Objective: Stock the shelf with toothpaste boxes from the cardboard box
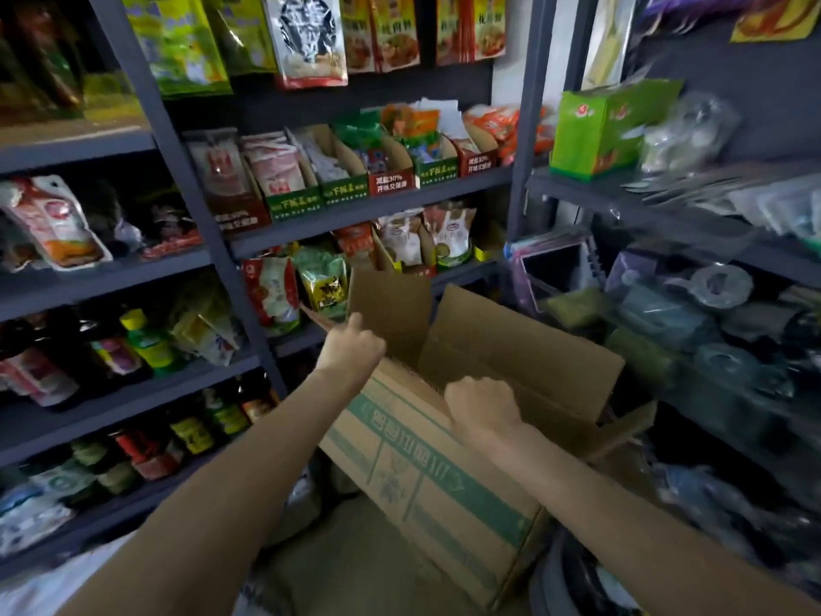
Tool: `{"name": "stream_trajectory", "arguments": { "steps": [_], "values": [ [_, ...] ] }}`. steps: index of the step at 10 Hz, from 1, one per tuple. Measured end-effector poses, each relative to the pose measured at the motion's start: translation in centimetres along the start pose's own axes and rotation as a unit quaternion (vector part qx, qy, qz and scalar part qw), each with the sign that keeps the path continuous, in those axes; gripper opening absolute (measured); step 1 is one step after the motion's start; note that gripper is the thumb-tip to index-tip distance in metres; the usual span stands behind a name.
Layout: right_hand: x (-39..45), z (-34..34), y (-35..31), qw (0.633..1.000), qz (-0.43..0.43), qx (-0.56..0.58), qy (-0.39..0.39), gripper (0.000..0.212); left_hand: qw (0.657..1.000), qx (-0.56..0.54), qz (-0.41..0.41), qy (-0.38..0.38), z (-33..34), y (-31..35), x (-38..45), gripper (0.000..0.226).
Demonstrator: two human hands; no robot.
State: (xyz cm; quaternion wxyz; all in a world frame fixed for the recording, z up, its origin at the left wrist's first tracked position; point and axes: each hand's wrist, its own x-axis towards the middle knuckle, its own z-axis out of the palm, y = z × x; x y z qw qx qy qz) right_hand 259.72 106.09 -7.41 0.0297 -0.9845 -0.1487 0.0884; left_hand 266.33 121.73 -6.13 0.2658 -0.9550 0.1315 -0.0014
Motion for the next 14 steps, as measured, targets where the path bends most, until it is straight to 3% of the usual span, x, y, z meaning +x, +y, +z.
{"name": "stream_trajectory", "arguments": {
  "steps": [1,2,3,5,6,7,8,9,12,13,14],
  "values": [
    [4.9,2.1,1.8,0.999,0.009,0.032,-0.032,0.016,0.998,-0.046,0.018,-0.033,3.8,1.0,5.3,0.034],
    [9.9,1.5,3.7,0.999,0.019,0.024,-0.009,0.014,0.998,-0.067,0.015,0.002,4.8,-0.6,10.3,0.034],
    [12.7,0.1,5.2,0.999,0.035,0.011,0.001,0.017,0.997,-0.038,0.057,0.025,3.5,-1.9,14.7,0.028],
    [13.6,-0.4,7.2,0.996,0.090,0.003,-0.001,0.016,0.989,-0.021,0.144,0.003,1.2,0.0,20.3,0.031],
    [13.4,0.4,6.9,0.995,0.097,0.011,-0.021,0.017,0.978,0.024,0.205,-0.036,1.5,1.0,21.3,0.030],
    [13.1,0.8,7.9,0.981,0.174,0.028,-0.081,0.019,0.966,0.034,0.254,-0.036,2.8,2.2,21.6,0.026],
    [13.1,1.3,9.5,0.958,0.254,0.040,-0.128,0.017,0.949,-0.051,0.307,0.049,3.2,4.2,21.5,0.035],
    [13.3,2.7,10.3,0.946,0.301,0.073,-0.095,0.029,0.923,-0.075,0.357,0.121,3.9,5.6,21.1,0.048],
    [13.6,4.4,8.2,0.923,0.360,0.041,-0.127,0.052,0.913,-0.107,0.383,0.087,6.2,2.8,20.8,0.070],
    [14.1,3.3,8.5,0.926,0.363,0.047,-0.094,0.057,0.897,-0.154,0.398,0.114,4.6,2.4,20.9,0.067],
    [14.5,1.9,8.8,0.936,0.342,0.081,-0.017,0.045,0.887,-0.195,0.396,0.138,3.6,2.1,21.0,0.058]
  ]
}}
